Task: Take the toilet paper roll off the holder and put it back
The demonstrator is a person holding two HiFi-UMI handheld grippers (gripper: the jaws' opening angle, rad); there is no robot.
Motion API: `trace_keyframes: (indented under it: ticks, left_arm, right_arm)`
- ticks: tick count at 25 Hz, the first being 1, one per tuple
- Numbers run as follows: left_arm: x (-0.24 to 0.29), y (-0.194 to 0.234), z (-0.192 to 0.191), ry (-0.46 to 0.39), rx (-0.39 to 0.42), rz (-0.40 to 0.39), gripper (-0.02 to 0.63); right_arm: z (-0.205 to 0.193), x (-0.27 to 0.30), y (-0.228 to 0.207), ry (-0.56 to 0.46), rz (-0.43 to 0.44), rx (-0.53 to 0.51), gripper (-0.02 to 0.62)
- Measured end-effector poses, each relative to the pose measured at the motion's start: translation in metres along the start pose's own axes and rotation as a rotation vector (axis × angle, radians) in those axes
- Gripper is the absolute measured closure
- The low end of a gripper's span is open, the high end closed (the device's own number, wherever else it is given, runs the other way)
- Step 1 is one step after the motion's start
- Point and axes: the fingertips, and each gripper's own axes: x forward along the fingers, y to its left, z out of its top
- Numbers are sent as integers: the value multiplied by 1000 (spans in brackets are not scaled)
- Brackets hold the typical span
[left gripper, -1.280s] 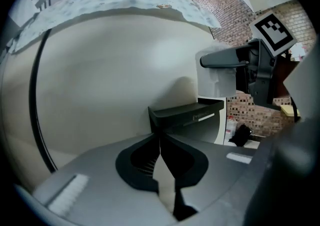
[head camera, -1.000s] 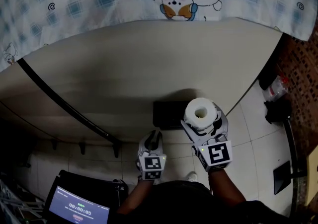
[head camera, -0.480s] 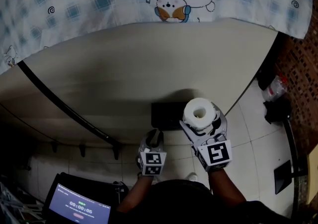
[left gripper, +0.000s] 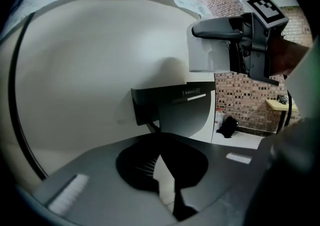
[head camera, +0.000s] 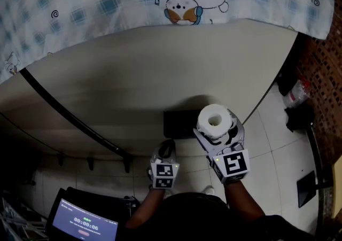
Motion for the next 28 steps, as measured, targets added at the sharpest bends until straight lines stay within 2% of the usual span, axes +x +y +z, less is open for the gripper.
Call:
trace_keyframes:
  ticks: [6, 11, 12, 13, 15, 21, 28]
  left_arm:
    - [1, -6, 2, 2, -2, -25, 589]
    - [1, -4, -6, 24, 2, -8, 580]
    - [2, -3, -8, 28, 2, -10, 527]
    - [2, -3, -9, 29, 0, -13, 503]
    - [4, -3, -8, 22, 5, -18, 491]
    - [10, -11, 1, -19, 12, -98, 489]
    - [9, -12, 2, -11, 13, -112, 514]
  right_arm:
    - [-2, -2, -2, 9, -5, 6, 132]
    - [-5, -2, -3, 15, -2, 11, 132]
    - [-6, -2, -4, 17, -2, 12, 132]
    - [-7, -1, -4, 19, -3, 14, 132]
    - [-7, -1, -5, 21, -2, 17, 132]
    - [-5, 1, -3, 20, 7, 9, 132]
    - [-8, 2, -8, 41, -7, 12, 132]
